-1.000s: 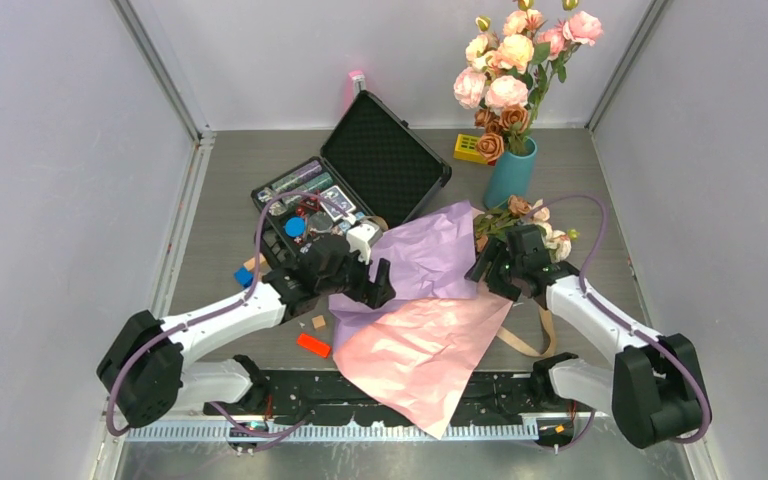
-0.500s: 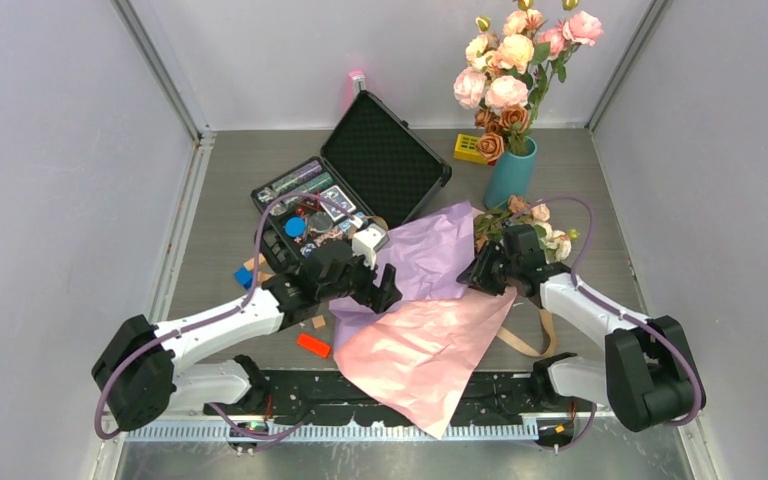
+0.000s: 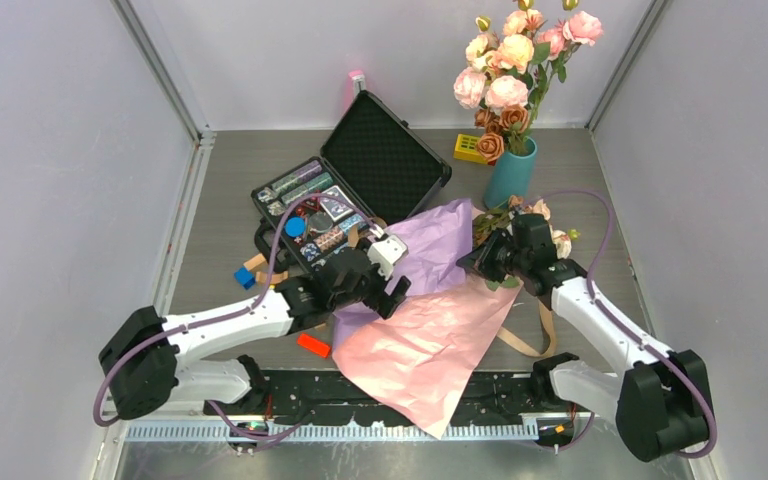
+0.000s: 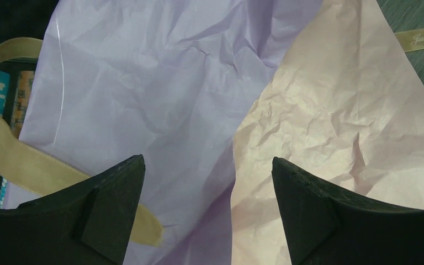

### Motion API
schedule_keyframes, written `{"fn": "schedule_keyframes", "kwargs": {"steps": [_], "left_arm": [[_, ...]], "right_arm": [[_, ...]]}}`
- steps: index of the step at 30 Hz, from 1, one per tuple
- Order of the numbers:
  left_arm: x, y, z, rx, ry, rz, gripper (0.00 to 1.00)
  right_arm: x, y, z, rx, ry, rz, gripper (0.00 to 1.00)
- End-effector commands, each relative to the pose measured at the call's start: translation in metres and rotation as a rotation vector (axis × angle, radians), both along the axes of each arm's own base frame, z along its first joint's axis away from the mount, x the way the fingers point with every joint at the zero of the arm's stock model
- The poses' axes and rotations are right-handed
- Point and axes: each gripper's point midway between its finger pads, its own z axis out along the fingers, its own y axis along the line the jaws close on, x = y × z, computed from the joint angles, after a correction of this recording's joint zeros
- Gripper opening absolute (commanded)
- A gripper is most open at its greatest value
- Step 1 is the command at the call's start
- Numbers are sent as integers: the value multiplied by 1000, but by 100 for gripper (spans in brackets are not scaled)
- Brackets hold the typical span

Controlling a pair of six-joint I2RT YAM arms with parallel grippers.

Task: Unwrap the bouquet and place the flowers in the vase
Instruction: Unfold the wrapping paper at the center of the board.

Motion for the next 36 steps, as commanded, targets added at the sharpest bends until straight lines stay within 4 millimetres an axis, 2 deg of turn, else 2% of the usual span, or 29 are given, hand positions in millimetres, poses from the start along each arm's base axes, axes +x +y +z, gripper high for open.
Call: {"fn": "schedule_keyframes", "kwargs": {"steps": [1, 11, 17, 23, 29, 36], "left_arm": [[16, -10, 26, 25, -134, 1, 89], [20, -5, 27, 172, -280, 3, 95], [15, 4, 29, 185, -305, -2, 98], [7, 15, 16, 228, -290, -35, 100], [-6, 15, 5, 221, -256, -84, 100], [3, 21, -4, 257, -272, -29, 100]], "right_arm": [[11, 2, 38, 70, -56, -56, 0], [15, 0, 67, 162, -86, -131, 0], [17, 1, 74, 189, -79, -146, 0], [19, 3, 77, 210, -74, -157, 0], [21, 2, 83, 221, -84, -174, 0], [22, 3, 90, 236, -94, -174, 0]]}}
